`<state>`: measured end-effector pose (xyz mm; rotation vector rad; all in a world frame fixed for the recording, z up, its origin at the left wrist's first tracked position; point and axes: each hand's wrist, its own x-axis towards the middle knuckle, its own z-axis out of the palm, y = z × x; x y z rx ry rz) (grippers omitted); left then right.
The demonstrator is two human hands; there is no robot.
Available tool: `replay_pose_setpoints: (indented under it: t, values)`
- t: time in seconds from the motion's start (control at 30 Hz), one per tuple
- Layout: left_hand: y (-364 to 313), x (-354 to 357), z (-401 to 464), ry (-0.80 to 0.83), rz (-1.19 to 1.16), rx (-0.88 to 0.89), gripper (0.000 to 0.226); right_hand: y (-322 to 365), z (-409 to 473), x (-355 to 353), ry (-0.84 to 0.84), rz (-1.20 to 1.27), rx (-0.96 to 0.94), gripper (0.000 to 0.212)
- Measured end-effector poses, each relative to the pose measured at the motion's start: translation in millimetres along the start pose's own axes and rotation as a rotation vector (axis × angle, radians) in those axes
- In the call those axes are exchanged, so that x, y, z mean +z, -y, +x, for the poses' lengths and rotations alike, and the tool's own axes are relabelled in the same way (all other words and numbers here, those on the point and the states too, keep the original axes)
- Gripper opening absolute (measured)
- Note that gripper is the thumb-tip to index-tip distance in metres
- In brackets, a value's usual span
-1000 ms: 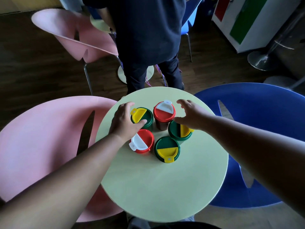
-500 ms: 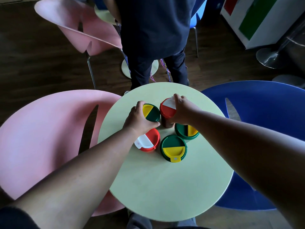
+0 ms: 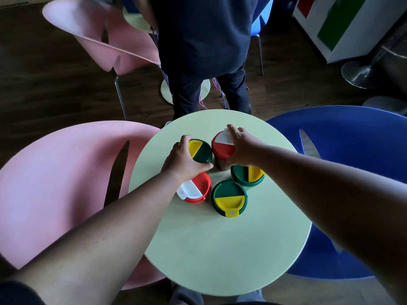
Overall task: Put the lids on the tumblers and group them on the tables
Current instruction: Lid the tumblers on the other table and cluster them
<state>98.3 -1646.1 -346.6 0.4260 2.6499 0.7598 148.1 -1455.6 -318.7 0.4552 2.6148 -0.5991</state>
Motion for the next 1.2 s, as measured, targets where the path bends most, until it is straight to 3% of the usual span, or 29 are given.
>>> replay_pose_setpoints:
  t: [0.2,0.37,0.53,0.7,0.97,1.2]
  values:
    - [5.0,-7.4,-4.3,0.064,-0.021,0.01,0.099,-2.5,-5.9,-3.0,0.002,0.041,0.031,0.117]
    - [25.5,-20.2,-37.8,-0.091,0.082,0.216,0.093,-16.2,-32.0,-4.4,-0.038,0.085,0.028,0.111]
    - [46.1,-17.3,-74.8,-0.013,0.196,0.4,0.092,-38.2,-64.8,3.4,-0.013,0.073,0.019,0.117]
    - [45.3,-7.9,-80.3,0.042,0.204,0.389,0.096,-48.6,-70.6,7.8,0.05,0.058,0.041,0.117]
    - [37.6,-2.5,-77.3,0.001,0.191,0.319,0.1,-47.5,-66.4,11.2,0.032,0.038,0.006,0.085]
    - [38.3,-6.7,-80.9,0.035,0.249,0.287,0.107,-50.2,-69.4,11.0,0.042,0.058,0.016,0.101]
